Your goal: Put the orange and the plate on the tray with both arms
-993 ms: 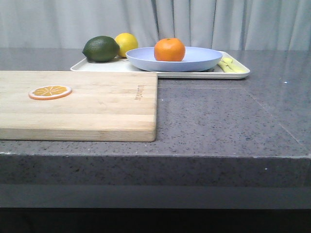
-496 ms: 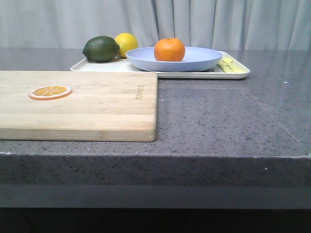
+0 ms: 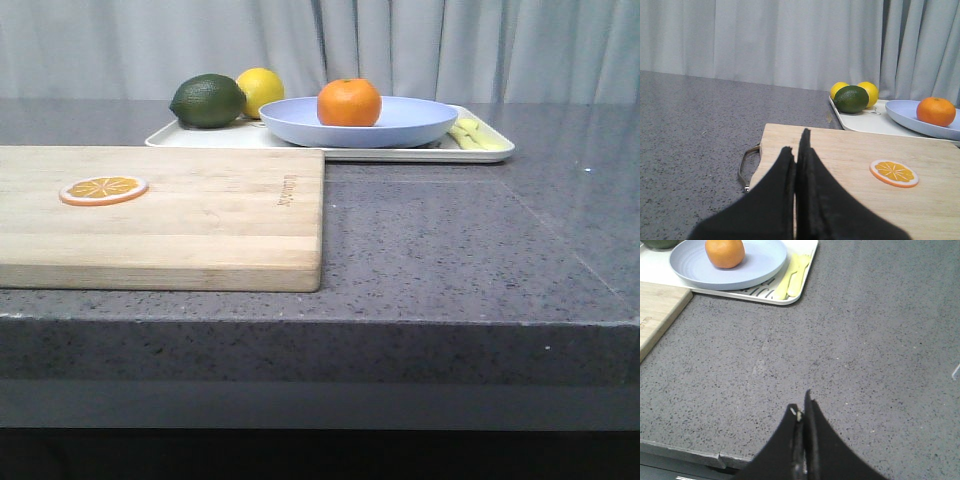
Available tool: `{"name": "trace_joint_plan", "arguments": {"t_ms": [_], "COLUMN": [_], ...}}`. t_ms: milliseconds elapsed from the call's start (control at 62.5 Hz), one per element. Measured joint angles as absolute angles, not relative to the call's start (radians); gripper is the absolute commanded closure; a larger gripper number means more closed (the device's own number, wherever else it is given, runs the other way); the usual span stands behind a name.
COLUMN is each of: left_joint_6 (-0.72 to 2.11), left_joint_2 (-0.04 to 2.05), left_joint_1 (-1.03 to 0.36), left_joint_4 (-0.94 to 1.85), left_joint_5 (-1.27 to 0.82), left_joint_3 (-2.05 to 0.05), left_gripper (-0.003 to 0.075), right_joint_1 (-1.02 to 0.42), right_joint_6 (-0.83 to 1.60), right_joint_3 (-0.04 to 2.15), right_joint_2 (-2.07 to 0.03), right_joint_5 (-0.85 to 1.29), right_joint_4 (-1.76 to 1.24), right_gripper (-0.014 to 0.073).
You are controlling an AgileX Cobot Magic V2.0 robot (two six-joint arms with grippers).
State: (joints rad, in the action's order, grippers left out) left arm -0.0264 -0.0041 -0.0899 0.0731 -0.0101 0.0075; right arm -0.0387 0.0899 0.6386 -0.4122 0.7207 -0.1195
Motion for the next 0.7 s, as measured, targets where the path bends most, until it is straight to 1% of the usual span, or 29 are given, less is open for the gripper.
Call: {"name": "trace_joint_plan", "arguments": {"t_ms": [272,432,705], "left_joint_6": [-0.026,-0.026,-0.026], "left_joint_2": [-0.004,-0.004,-0.004], "left_joint_1": [-0.09,-0.09,-0.09], "left_joint_4": [0.073,0.073,0.073], "left_joint_5": [-0.01,-0.012,-0.012], "left_joint_3": [0.007,0.007,0.007], "left_gripper": [0.074,0.074,0.074], "right_joint_1": [-0.039,-0.039,-0.039], "right_joint_6": [0.09,0.09,0.09], "right_joint_3": [0.626,0.512,0.231], "right_joint_2": [-0.412,-0.35,-0.144], "right_joint_5": [0.691,0.504,0.191], "right_joint_4": [-0.097,-0.026,0.0], "right_gripper": [0.0661,0.0661,0.0661]}}
